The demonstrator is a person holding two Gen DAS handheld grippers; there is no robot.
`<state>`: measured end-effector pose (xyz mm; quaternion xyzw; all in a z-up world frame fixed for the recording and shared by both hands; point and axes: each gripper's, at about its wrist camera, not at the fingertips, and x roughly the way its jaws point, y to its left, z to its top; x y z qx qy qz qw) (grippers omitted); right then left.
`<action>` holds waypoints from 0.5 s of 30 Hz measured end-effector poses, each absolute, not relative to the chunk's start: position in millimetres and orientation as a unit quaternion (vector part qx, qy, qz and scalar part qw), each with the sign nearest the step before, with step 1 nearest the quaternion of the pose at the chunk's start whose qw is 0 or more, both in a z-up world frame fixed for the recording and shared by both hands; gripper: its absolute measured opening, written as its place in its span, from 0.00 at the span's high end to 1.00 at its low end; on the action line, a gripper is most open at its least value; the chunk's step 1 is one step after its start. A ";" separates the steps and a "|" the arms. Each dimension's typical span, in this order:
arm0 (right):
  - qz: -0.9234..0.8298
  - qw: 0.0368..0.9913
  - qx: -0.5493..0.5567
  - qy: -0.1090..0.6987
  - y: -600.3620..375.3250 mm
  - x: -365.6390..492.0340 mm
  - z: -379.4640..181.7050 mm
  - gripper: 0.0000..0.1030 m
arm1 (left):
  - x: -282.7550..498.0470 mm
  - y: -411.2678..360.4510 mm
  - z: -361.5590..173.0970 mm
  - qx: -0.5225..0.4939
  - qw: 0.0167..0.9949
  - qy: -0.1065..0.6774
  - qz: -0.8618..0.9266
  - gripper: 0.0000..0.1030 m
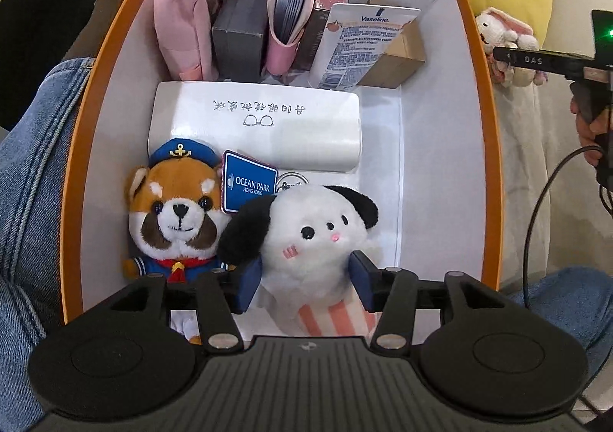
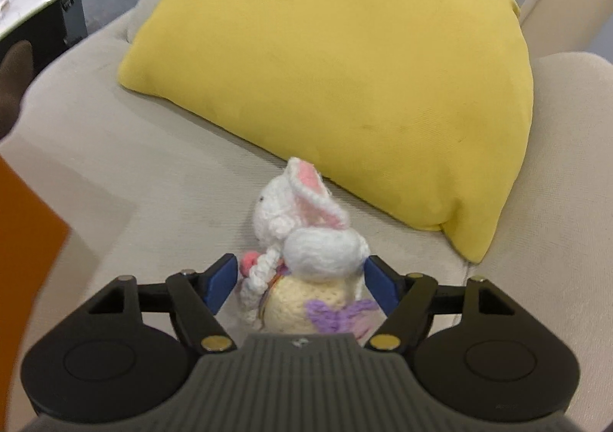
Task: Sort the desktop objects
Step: 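Move the right gripper to the crochet bunny and grasp it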
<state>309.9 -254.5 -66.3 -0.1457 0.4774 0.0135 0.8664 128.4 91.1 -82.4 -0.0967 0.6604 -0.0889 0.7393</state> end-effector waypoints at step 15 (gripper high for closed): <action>0.040 0.822 0.006 0.569 -303.1 279.4 -38.7 0.49 | 113.2 85.5 -51.1 -0.053 0.765 0.633 -0.105 0.43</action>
